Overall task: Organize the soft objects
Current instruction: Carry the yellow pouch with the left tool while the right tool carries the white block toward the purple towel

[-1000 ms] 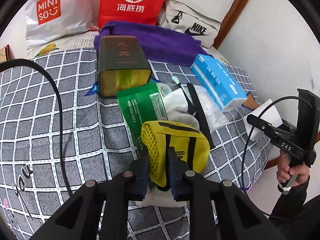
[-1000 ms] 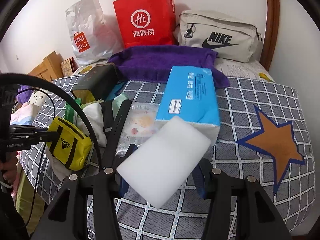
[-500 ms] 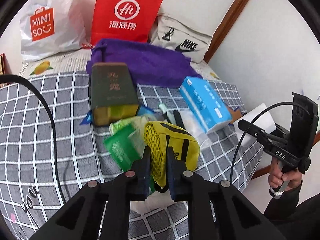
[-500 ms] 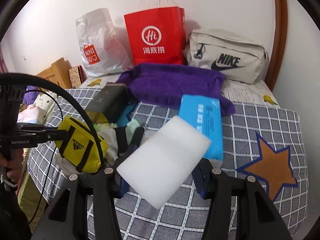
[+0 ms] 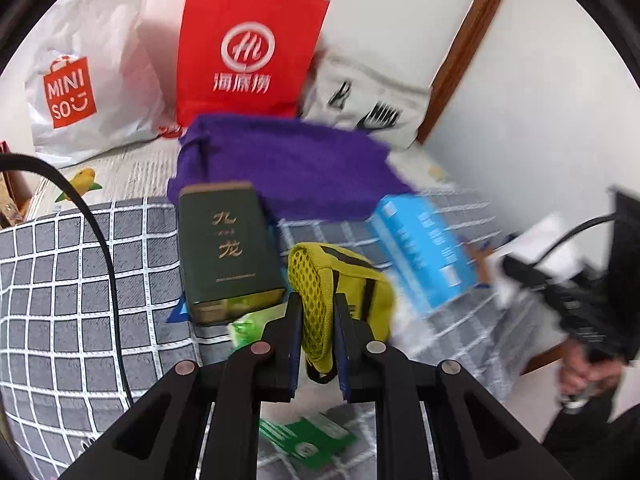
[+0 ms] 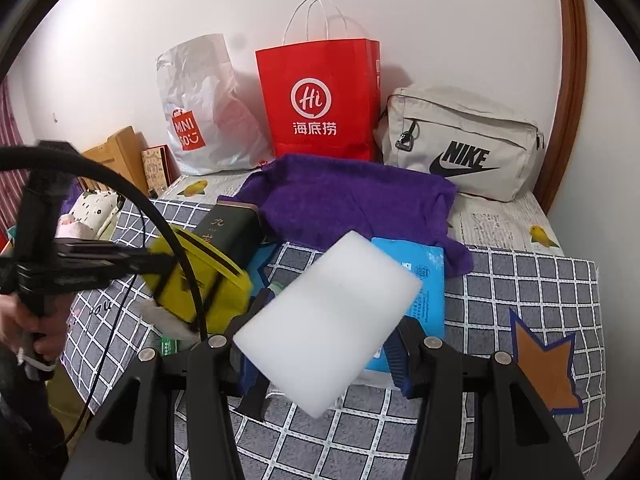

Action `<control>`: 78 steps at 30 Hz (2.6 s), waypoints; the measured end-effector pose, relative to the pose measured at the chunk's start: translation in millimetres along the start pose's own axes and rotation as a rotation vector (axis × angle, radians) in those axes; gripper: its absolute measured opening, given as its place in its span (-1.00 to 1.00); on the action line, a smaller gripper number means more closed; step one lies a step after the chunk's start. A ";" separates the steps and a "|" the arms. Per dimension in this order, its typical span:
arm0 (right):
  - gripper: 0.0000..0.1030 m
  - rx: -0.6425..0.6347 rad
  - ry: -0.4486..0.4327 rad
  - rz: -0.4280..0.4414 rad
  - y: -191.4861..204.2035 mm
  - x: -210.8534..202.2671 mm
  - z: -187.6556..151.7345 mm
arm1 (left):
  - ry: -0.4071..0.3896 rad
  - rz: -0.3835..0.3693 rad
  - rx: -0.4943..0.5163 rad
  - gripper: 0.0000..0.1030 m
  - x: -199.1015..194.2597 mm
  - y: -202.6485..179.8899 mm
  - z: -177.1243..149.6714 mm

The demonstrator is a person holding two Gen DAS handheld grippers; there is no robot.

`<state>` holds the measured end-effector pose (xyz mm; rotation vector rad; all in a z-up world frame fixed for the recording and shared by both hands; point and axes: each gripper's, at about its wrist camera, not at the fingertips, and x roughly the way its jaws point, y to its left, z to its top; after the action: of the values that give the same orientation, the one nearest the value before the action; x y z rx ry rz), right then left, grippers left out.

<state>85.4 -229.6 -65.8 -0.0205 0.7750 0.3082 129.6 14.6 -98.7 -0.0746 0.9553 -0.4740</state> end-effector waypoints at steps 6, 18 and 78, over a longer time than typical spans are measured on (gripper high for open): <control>0.00 0.001 0.026 -0.009 0.4 5.9 -3.3 | 0.068 -0.066 0.026 -0.72 33.2 -12.4 -3.9; 0.00 0.012 0.040 -0.008 -1.6 8.4 -4.5 | -0.033 -0.212 -0.049 -0.72 -0.5 1.4 22.8; -0.21 0.007 0.086 0.153 32.1 52.5 3.4 | -0.131 -0.274 -0.237 -0.72 -24.9 48.5 54.0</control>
<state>114.1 -184.6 -96.6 0.0326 0.8653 0.4520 178.0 60.7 -61.1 -0.4498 0.8725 -0.5986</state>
